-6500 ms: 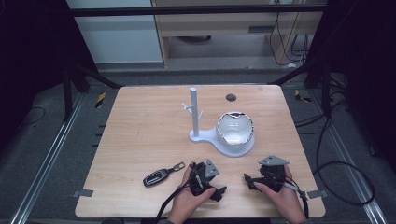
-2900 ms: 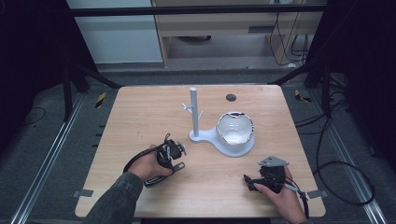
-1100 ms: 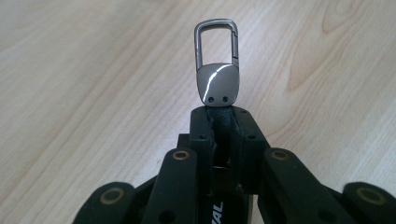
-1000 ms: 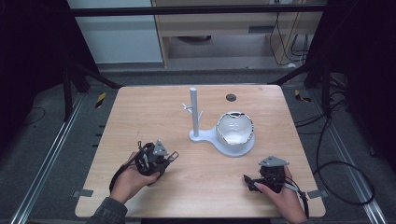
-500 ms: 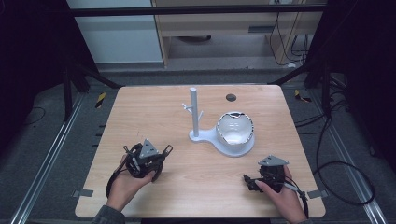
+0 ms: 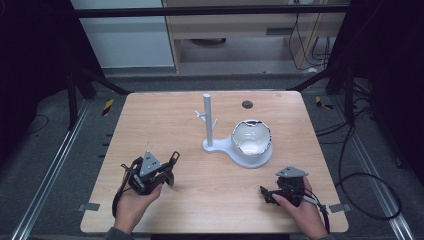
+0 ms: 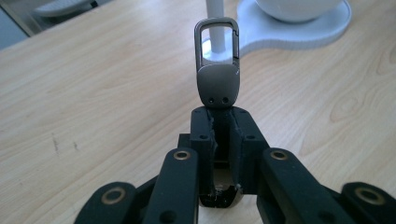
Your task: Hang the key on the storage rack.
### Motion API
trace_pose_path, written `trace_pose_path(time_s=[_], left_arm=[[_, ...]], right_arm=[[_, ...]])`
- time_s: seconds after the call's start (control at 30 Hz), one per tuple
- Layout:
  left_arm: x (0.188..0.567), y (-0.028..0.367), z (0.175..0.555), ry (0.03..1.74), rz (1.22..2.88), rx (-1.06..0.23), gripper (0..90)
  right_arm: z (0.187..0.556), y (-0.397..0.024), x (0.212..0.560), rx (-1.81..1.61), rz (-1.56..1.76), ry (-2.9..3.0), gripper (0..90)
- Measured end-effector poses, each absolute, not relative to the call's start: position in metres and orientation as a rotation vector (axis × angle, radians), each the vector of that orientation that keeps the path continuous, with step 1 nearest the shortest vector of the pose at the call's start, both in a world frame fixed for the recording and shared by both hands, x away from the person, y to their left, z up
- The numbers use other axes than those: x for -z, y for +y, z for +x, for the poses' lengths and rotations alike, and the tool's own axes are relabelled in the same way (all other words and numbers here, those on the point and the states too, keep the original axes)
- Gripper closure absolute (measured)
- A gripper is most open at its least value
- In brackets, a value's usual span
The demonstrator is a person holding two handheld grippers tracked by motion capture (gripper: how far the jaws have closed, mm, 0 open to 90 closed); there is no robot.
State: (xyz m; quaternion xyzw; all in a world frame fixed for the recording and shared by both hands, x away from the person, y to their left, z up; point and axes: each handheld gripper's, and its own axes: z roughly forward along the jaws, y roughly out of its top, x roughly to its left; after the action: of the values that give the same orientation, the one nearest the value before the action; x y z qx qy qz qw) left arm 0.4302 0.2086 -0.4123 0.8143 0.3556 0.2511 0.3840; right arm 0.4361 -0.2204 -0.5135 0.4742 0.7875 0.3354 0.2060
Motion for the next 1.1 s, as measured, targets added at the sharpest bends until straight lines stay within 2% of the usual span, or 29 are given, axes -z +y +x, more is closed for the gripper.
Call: trace_pose_path(time_s=[0.33, 1.1], left_arm=[[0.402, 0.202, 0.434, 0.946, 1.918, -0.689, 80.6], [0.372, 0.169, 0.454, 0.874, 1.869, -0.732, 80.6]], right_arm=[[0.436, -0.22, 0.513, -0.931, 1.324, 2.192, 0.3], [0.437, -0.22, 0.513, -0.927, 1.341, 2.181, 0.4]])
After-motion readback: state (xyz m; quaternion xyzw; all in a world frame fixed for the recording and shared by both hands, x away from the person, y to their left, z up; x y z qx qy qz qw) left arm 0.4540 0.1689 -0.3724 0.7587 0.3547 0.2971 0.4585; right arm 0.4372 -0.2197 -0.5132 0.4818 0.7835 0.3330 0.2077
